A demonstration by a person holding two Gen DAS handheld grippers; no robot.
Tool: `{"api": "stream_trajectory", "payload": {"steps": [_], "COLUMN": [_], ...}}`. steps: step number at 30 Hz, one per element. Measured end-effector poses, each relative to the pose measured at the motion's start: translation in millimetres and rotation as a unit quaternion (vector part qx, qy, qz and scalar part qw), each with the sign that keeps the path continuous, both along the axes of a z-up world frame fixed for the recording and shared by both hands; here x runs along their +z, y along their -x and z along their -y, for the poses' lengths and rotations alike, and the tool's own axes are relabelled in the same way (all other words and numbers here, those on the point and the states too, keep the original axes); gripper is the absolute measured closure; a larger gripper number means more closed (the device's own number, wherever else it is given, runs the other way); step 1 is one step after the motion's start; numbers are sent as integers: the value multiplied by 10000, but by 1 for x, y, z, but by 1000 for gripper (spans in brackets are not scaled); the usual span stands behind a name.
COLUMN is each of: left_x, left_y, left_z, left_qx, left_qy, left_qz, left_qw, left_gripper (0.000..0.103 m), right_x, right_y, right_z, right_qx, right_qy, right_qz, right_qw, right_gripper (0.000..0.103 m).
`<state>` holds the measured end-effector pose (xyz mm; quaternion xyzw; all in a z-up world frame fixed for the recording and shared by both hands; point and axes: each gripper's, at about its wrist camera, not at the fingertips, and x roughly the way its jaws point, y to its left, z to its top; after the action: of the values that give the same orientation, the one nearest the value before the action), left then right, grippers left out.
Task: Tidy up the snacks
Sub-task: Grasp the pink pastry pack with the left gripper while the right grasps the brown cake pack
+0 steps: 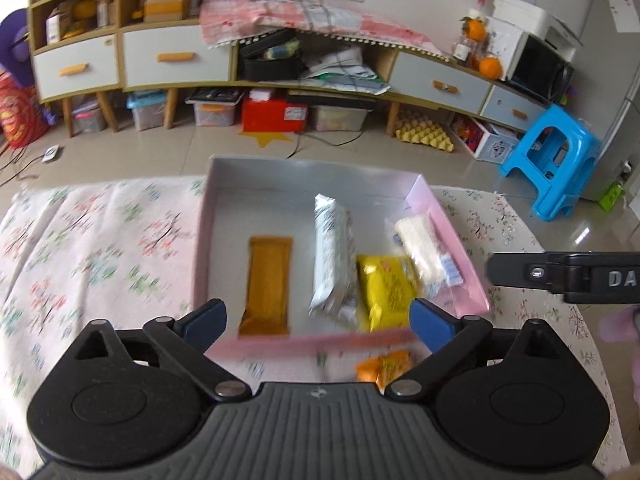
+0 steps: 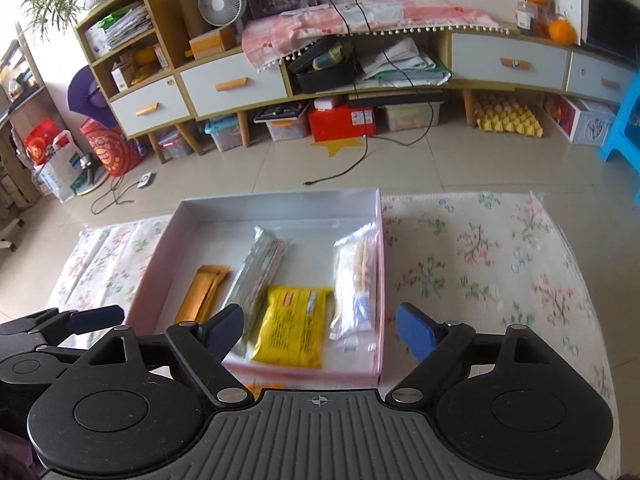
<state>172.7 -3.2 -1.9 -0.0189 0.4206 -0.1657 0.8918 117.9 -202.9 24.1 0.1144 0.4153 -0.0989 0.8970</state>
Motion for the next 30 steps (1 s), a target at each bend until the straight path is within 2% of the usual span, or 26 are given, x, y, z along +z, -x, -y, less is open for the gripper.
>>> {"api": "stream_trajectory", "payload": {"steps": [5, 14, 20, 23, 25, 30], "left_x": [3, 3, -8, -19, -27, -48], "left_y": [23, 62, 88, 103, 112, 127], "left_z": [-13, -29, -40, -47, -51, -54], "left_qx": [313, 762, 1113, 1351, 1507, 1444], "left_qy": [-97, -416, -470, -400, -283, -14], "left_qz": [-133, -444, -627, -656, -758, -1056], "left_qw": [9994, 9952, 9907, 9879, 9853, 9839], "left_gripper": [1, 1, 1, 1, 1, 9], "right_x": [3, -1, -9, -19, -27, -39], "right_y": [24, 61, 82, 92, 97, 114], "right_z": [-9, -28, -48, -57, -66, -92], "right_qx": [46, 82, 393, 577, 760, 1492], "right_qy": [-142, -321, -353, -251, -125, 504], "right_qz": [-141, -398, -310, -191, -268, -92], "right_qw": [9998, 9987, 9981, 9978, 9967, 9875], "right_gripper": [14, 13, 13, 13, 13, 13]}}
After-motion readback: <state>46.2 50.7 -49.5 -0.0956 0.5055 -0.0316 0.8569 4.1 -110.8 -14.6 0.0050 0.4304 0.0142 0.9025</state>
